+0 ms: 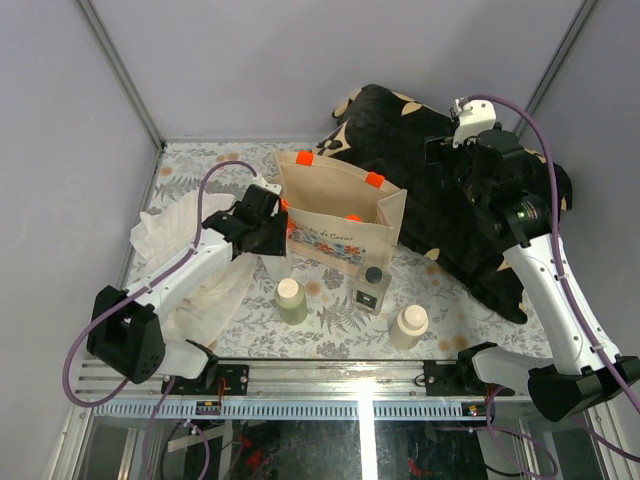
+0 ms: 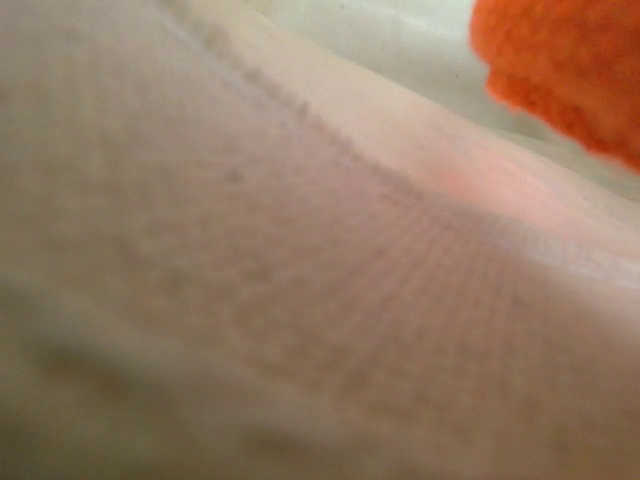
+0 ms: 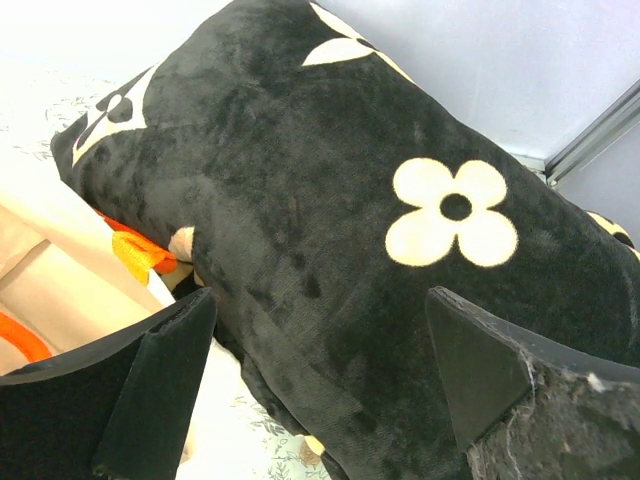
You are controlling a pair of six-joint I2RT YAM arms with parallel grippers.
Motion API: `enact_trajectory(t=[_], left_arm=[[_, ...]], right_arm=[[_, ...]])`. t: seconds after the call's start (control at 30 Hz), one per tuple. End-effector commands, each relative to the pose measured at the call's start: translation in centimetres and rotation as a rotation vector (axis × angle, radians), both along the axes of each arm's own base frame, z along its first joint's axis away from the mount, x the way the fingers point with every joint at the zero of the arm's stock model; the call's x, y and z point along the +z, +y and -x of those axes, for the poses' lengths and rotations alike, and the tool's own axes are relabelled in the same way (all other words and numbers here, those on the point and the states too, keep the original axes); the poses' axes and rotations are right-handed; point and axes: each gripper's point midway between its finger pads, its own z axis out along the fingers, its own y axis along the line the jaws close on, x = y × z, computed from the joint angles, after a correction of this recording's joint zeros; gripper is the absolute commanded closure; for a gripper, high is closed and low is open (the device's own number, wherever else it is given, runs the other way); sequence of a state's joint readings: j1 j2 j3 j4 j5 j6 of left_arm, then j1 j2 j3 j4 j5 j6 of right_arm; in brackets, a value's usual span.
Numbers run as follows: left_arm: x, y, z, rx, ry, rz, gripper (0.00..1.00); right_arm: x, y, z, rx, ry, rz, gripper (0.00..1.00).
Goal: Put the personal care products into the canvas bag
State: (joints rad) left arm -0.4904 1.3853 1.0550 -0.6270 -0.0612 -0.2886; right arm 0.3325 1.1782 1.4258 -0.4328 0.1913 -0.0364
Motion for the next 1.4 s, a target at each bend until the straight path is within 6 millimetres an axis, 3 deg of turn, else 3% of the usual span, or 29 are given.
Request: enact_trajectory(t=[0.0, 0.1, 0.43, 0.63, 0.8, 0.87, 1.0, 1.17, 1.37], left_arm=[[4.8, -1.0, 0.6, -0.014, -0.046, 0.092, 1.00], [9.3, -0.6, 0.7, -0.021, -0.123, 0.108, 1.00], [21.0, 1.2, 0.8, -0.003, -0.319, 0.114, 1.00], [27.5, -0.3, -0.6, -0.046, -0.450, 0.198, 1.00], [32.8, -2.7, -1.9, -0.132, -0.609, 0.321, 1.00], [34.1, -3.7, -2.8, -0.162, -0.656, 0.350, 1.00], [33.1, -5.9, -5.8, -0.205, -0.658, 0.359, 1.00], [28.1, -8.8, -10.0, -0.254, -0.588, 0.331, 1.00], [23.6, -11.3, -12.5, -0.287, -0.495, 0.348, 1.00]], right_arm=[[1.8, 0.0, -0.4, 0.002, -0.070, -0.009, 0.08], [1.1, 0.5, -0.7, 0.021, -0.056, -0.020, 0.08], [0.2, 1.6, -1.6, 0.052, -0.028, -0.045, 0.10], [0.0, 1.6, -1.7, 0.045, -0.020, -0.048, 0.11], [-0.4, 1.5, -1.5, 0.039, -0.009, -0.045, 0.11], [-0.5, 1.4, -1.5, 0.037, -0.008, -0.045, 0.11], [-0.6, 1.2, -1.6, 0.029, -0.007, -0.035, 0.11], [-1.4, 0.8, -1.8, 0.010, 0.004, -0.011, 0.11], [-2.2, 0.2, -2.1, -0.022, 0.026, 0.015, 0.11]])
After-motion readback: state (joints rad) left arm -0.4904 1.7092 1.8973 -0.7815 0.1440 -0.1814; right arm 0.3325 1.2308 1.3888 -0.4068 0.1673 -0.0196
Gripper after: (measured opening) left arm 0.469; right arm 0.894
